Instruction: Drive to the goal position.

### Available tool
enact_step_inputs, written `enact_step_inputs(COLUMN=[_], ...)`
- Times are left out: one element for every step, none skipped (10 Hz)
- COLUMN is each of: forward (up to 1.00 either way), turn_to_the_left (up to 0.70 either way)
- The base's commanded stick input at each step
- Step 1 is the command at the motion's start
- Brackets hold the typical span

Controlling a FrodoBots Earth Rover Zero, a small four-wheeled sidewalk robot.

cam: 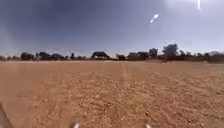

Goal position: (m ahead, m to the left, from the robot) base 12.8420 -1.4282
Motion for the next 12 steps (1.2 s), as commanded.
enact_step_inputs(forward=[0.45, 0.45, 0.45, 0.45, 0.45, 0.45, 0.45, 0.45, 0.45, 0.45, 0.45, 0.45], turn_to_the_left=[0.00, 0.00, 0.00, 0.00, 0.00, 0.00, 0.00, 0.00, 0.00, 0.00, 0.00, 0.00])
